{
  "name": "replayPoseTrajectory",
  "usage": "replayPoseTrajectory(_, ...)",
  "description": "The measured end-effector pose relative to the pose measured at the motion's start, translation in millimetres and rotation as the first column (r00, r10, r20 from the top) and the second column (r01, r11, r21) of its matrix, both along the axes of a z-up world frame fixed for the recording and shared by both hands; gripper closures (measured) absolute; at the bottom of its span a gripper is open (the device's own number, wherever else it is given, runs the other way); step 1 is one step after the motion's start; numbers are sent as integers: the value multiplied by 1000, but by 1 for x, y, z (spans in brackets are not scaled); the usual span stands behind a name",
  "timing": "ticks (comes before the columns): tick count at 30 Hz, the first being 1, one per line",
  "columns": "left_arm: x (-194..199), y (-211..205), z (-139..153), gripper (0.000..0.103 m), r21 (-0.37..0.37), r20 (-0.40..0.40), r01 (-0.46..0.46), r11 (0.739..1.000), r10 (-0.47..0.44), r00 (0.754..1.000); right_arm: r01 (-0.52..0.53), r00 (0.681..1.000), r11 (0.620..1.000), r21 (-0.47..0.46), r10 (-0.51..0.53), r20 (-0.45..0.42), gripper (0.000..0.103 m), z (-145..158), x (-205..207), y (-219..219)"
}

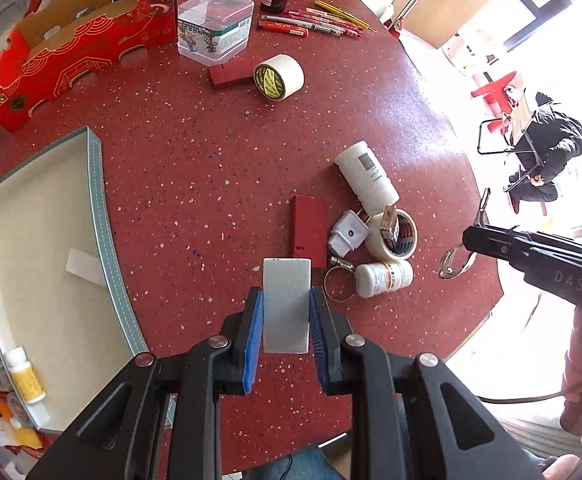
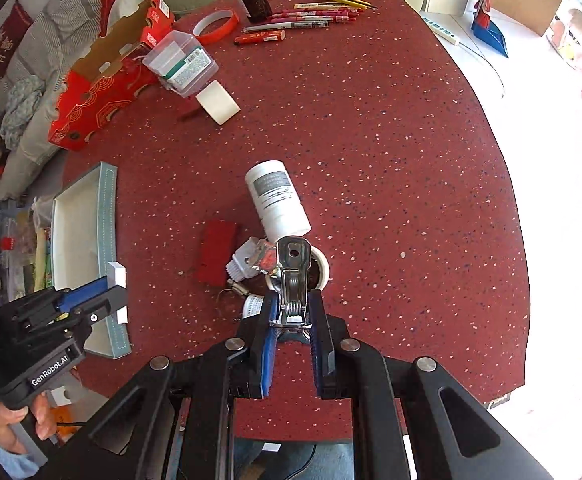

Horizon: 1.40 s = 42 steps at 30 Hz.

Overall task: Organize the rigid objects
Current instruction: 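Carry the eraser and metal clamp with both grippers over the tray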

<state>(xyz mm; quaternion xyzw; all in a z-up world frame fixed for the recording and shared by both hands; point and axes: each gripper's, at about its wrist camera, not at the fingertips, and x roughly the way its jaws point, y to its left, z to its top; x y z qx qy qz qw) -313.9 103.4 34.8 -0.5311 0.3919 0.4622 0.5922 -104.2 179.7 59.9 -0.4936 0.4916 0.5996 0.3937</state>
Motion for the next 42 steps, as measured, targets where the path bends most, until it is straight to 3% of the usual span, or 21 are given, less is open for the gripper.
replayPoseTrajectory(11, -33, -50, 10, 79, 21, 4, -51, 998, 51, 999, -153, 988, 988, 5, 153, 9, 87, 7, -71, -32)
replayPoseTrajectory(25, -84, -83, 5, 79, 56, 0, -212, 976, 212, 977, -326, 942, 945, -10, 325, 84, 87, 5, -120, -50)
replayPoseTrajectory(35, -133, -106, 0, 79, 62, -13, -362, 930, 363, 932, -454, 888, 891, -5, 454, 72, 87, 4, -167, -59)
replayPoseTrajectory(42, -167, -127, -7, 79, 49, -33, -460, 886, 462, 886, -559, 829, 829, -5, 558, 40, 87, 2, -213, -70)
